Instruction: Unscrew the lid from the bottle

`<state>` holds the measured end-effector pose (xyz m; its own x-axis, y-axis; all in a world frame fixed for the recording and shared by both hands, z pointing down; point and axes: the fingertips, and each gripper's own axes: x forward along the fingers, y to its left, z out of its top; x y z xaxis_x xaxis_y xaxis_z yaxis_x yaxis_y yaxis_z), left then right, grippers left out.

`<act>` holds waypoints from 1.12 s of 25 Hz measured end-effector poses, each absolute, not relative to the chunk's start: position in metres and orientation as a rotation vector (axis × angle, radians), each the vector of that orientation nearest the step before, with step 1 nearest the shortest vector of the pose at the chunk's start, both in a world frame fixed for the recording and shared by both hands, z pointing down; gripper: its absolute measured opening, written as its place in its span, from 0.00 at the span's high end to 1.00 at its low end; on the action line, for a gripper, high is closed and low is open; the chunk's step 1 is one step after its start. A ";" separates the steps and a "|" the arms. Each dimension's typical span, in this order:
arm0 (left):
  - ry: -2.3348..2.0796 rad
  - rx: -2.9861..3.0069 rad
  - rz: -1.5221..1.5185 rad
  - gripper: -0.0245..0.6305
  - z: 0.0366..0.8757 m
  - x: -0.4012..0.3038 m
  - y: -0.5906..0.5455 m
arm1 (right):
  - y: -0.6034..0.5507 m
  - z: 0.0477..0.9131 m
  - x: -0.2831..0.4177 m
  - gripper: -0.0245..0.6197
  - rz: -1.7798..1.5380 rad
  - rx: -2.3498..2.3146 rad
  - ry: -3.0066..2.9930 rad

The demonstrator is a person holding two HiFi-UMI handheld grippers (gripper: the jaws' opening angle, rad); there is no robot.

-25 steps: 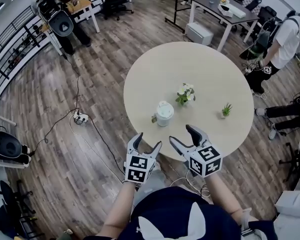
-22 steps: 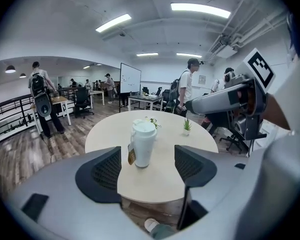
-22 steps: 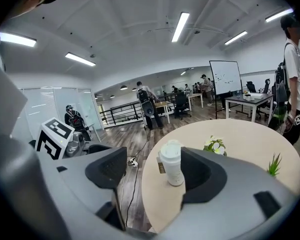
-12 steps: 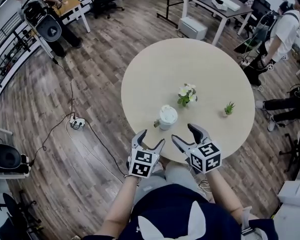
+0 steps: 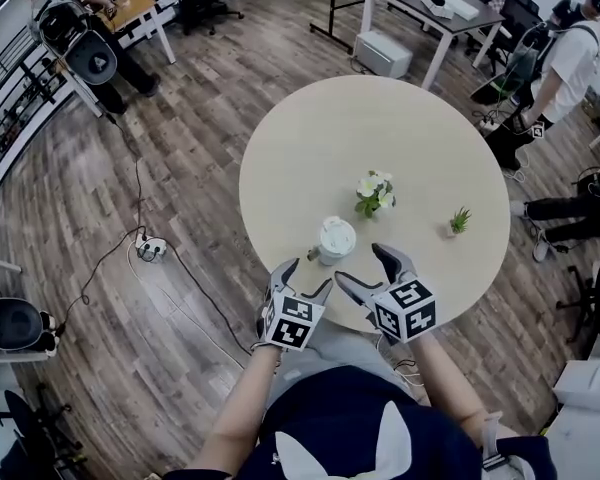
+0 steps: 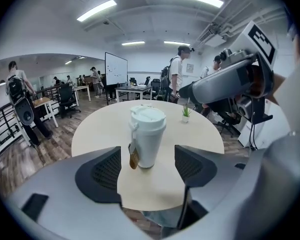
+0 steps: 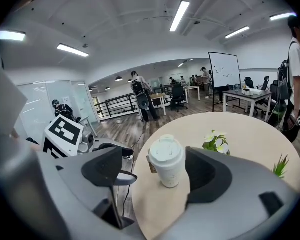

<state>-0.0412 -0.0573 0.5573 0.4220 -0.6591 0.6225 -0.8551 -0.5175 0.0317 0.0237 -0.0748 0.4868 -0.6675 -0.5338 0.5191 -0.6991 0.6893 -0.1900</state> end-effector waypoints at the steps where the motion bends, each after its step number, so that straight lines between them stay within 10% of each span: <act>1: -1.297 2.340 0.802 0.47 0.560 -0.040 -0.060 | -0.077 0.487 0.021 0.36 0.525 0.946 -2.475; 28: -1.117 2.472 0.976 0.44 0.613 -0.009 -0.110 | -0.127 0.543 -0.018 0.26 0.412 0.736 -2.293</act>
<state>-0.0093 -0.1103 0.6133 0.4794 -0.5669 0.6699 -0.7400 -0.6715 -0.0387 -0.0177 -0.1271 0.5434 -0.6054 -0.3907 0.6935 -0.6077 0.7895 -0.0857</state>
